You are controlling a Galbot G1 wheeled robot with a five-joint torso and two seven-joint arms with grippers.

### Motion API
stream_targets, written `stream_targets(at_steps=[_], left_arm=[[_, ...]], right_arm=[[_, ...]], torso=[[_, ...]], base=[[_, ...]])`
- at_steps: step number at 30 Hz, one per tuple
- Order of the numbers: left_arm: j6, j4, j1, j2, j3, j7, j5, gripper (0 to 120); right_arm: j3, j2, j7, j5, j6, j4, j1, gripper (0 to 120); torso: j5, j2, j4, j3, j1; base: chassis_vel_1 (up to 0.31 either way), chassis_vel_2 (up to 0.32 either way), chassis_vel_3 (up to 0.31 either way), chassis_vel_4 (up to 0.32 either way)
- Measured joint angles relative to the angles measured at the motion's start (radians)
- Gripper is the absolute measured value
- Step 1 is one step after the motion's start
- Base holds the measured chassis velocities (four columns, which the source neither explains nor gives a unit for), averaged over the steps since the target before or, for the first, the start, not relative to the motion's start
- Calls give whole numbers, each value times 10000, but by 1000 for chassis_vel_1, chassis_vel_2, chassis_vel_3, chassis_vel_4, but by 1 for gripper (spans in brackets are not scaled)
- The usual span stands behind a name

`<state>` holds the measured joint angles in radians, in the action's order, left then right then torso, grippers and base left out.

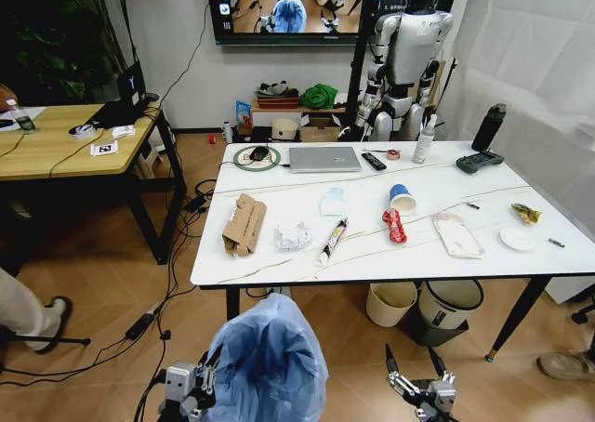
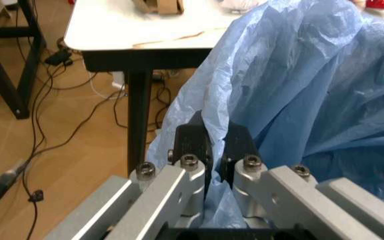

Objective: Pick up the trash bin and place the trash from the table into it.

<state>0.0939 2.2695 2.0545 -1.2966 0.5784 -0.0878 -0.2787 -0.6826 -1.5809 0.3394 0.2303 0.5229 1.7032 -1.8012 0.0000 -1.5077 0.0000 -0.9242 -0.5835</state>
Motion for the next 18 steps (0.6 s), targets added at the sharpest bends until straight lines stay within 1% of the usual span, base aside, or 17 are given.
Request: stream_targets(at_steps=[8,12,14,17,18], left_arm=[[336,-36,-62,-20,93,57,-57,0],[329,-110,-27,-37,95,21,-152,0],[330,-112,16,-91,120,28,-382,0],[371,-46,101,-181,384,92,-476,0],[387,5,169,-230,535,116,-513,0]], right_arm=[[-4,72,28,33,-4,14,-22,100],[10,167,66,166,83,40,-92,100],[23,453,70,572,40,387,-205,100],[-8,1206,-126,1533,-318,1208,-242,100],[-22,1592,-245,2059,-502,1503,-219,100]], torso=[[0,34,0,19,16],[2,43,-1,24,20],[2,48,-2,27,22],[1,55,0,32,27],[3,57,-1,33,28]], base=[[0,0,0,0],[0,0,0,0],[0,0,0,0],[0,0,0,0],[0,0,0,0]])
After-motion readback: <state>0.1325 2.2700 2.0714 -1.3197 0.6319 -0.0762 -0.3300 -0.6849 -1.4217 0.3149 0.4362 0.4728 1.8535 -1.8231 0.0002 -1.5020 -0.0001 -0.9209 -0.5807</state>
